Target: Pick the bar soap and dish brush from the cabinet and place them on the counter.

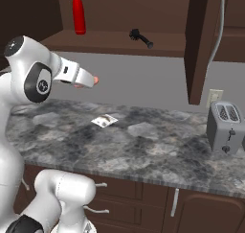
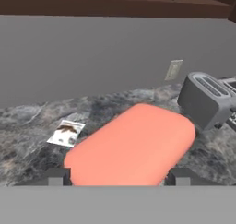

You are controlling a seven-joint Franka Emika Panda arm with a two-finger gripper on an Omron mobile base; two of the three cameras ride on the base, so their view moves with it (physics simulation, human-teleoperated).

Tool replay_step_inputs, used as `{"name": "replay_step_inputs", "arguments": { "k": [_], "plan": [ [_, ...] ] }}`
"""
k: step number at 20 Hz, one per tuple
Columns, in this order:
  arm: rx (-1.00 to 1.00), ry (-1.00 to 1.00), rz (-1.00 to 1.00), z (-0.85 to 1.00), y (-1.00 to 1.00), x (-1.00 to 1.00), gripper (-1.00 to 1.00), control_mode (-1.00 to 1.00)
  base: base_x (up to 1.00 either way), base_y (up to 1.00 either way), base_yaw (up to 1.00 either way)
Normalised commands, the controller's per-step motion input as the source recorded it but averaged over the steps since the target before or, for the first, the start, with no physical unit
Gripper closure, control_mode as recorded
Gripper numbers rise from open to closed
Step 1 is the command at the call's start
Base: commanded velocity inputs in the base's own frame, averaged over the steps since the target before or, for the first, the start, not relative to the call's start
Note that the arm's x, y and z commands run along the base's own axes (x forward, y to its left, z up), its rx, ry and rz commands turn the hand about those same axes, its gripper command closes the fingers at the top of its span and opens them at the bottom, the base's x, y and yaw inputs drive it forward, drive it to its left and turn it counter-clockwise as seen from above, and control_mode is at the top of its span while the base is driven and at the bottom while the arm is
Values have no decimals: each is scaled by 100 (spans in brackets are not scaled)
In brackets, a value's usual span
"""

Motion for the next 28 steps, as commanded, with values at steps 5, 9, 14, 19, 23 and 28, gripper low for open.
{"name": "replay_step_inputs", "arguments": {
  "k": [5,9,14,19,23,28],
  "plan": [
    [-3,4,7,-47,10,-4,100,-100,0,0,0],
    [-4,5,6,-50,13,0,100,-100,0,0,0],
    [-3,8,6,-48,12,0,100,-100,0,0,0],
    [-2,12,5,-42,14,1,100,-100,0,0,0],
    [-1,13,3,-39,11,2,100,-100,0,0,0],
    [0,8,4,-39,10,5,100,-100,0,0,0]
  ]
}}
